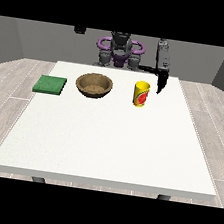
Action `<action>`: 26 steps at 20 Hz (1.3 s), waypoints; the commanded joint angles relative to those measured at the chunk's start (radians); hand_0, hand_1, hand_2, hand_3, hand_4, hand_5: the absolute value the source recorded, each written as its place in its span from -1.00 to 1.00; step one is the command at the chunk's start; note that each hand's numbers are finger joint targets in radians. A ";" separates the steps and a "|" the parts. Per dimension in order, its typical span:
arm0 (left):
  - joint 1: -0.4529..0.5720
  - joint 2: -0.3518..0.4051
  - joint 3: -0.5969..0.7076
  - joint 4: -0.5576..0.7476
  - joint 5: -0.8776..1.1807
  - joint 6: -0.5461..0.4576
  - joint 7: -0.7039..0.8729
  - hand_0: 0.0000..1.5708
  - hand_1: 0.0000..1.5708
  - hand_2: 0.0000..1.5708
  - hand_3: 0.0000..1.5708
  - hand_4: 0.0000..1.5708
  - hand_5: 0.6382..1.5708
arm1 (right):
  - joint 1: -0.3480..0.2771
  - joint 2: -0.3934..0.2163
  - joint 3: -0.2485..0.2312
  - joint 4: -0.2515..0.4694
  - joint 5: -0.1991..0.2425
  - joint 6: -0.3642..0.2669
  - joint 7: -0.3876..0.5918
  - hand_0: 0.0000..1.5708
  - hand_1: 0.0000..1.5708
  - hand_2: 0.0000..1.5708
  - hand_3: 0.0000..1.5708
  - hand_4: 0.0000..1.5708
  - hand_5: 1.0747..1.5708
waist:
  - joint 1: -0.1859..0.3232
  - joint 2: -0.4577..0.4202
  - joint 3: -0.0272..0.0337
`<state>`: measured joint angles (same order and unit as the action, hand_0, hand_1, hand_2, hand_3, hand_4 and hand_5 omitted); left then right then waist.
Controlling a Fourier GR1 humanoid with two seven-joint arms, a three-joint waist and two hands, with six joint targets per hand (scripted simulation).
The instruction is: Pick the cup and pour the ball into the bowl, then pick the bowl and place it on the pad
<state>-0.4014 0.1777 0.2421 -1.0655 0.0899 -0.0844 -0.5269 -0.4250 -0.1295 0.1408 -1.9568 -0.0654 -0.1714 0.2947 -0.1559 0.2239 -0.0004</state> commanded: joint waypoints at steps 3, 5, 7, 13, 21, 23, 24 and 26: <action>-0.079 -0.010 0.000 0.188 -0.008 -0.011 -0.103 -1.00 -1.00 -1.00 -1.00 -1.00 0.72 | -0.033 -0.020 -0.087 0.014 -0.033 0.021 0.049 -1.00 -1.00 -1.00 -1.00 -1.00 0.98 | 0.022 -0.008 -0.0002; -0.051 0.040 0.056 0.264 -0.002 -0.010 -0.167 -1.00 -1.00 -1.00 -1.00 -1.00 0.69 | 0.035 -0.038 -0.065 -0.105 -0.075 0.065 0.063 -1.00 -1.00 -1.00 -1.00 -1.00 0.98 | -0.055 0.002 -0.0005; -0.058 0.051 0.064 0.279 0.020 -0.043 -0.181 -1.00 -1.00 -1.00 -1.00 -1.00 0.68 | 0.119 -0.051 -0.095 -0.073 -0.101 0.124 -0.048 -1.00 -1.00 -1.00 -1.00 -1.00 0.99 | -0.043 0.016 0.0000; -0.147 0.080 0.096 0.430 0.011 -0.013 -0.276 -1.00 -1.00 -1.00 -1.00 -1.00 0.71 | 0.136 -0.069 -0.101 -0.180 -0.109 0.148 -0.007 -1.00 -1.00 -1.00 -1.00 -1.00 0.99 | -0.098 0.068 -0.0006; -0.131 0.084 0.073 0.461 -0.088 0.190 -0.411 0.68 0.68 1.00 1.00 0.19 0.98 | 0.102 -0.136 -0.232 -0.223 -0.229 0.189 0.045 -1.00 -1.00 -1.00 -1.00 -1.00 0.96 | -0.141 0.079 0.0003; -0.148 0.103 0.095 0.487 -0.095 0.261 -0.419 0.68 0.68 1.00 1.00 0.28 0.84 | 0.136 -0.126 -0.217 -0.244 -0.235 0.223 -0.003 -1.00 -1.00 -1.00 -1.00 -1.00 0.97 | -0.169 0.126 0.0002; -0.156 0.102 0.071 0.505 -0.119 0.261 -0.418 0.68 0.68 1.00 1.00 0.30 0.82 | 0.107 -0.134 -0.237 -0.259 -0.254 0.188 0.069 -1.00 -1.00 -1.00 -1.00 -1.00 0.95 | -0.157 0.095 -0.0004; -0.113 0.077 0.065 0.528 -0.129 0.276 -0.476 0.68 0.68 1.00 1.00 0.35 0.82 | 0.106 -0.163 -0.309 -0.251 -0.338 0.225 0.064 -1.00 -1.00 -1.00 -1.00 -1.00 0.96 | -0.169 0.109 -0.0002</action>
<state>-0.5501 0.2691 0.3257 -0.5808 0.0072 0.1184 -0.9294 -0.3216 -0.2722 -0.1112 -2.1919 -0.3295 0.0335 0.3397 -0.3113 0.3226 0.0015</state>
